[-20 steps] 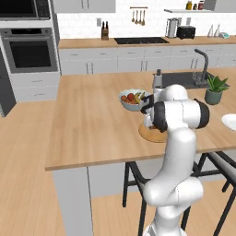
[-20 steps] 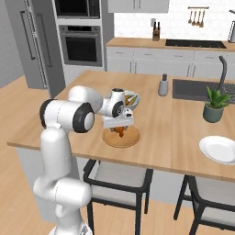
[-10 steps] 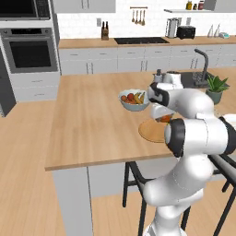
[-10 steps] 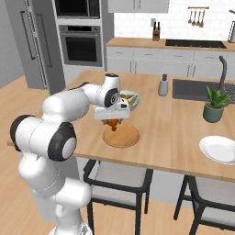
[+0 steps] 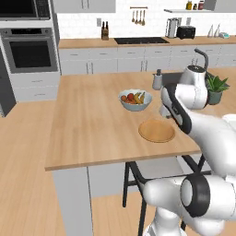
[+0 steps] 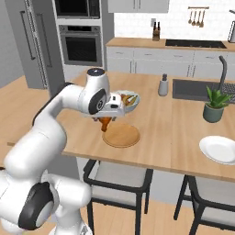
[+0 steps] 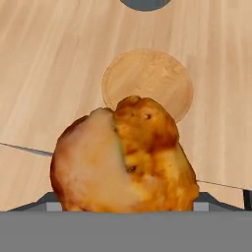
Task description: Pick the chicken drumstick and squash from their plates and place them in the bowl. Then put the bowl in the fridge.
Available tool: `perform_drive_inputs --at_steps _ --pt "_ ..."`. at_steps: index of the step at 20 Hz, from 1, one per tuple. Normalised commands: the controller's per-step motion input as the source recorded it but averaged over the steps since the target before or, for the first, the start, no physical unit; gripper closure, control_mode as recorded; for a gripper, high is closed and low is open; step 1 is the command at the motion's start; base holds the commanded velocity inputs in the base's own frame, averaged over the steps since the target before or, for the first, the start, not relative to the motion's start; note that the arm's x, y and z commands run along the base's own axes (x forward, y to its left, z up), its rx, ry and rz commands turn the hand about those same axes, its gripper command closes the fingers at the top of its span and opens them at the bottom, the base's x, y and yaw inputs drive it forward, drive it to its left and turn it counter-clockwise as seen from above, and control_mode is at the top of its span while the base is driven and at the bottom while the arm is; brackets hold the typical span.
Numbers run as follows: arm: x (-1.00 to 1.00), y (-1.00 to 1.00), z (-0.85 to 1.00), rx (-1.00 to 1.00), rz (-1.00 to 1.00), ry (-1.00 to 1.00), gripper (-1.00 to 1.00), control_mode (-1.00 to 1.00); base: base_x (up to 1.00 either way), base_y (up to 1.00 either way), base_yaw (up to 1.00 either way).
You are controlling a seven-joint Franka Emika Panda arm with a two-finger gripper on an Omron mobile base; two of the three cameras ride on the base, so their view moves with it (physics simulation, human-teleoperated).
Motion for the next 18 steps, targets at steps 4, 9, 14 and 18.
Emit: perform_drive_inputs --at_steps 4,9,14,18 --pt "-0.5 -0.06 0.07 -0.01 0.0 -0.2 1.0 1.0 -0.44 -0.32 -0.02" --pt "0.0 0.0 0.0 0.0 0.0 0.0 1.0 1.0 -0.31 -1.0 -0.01" --pt "0.0 0.0 0.0 0.0 0.0 0.0 1.0 1.0 0.0 -1.0 -0.07" --pt "0.0 0.0 0.0 0.0 0.0 0.0 1.0 1.0 0.0 -1.0 -0.13"
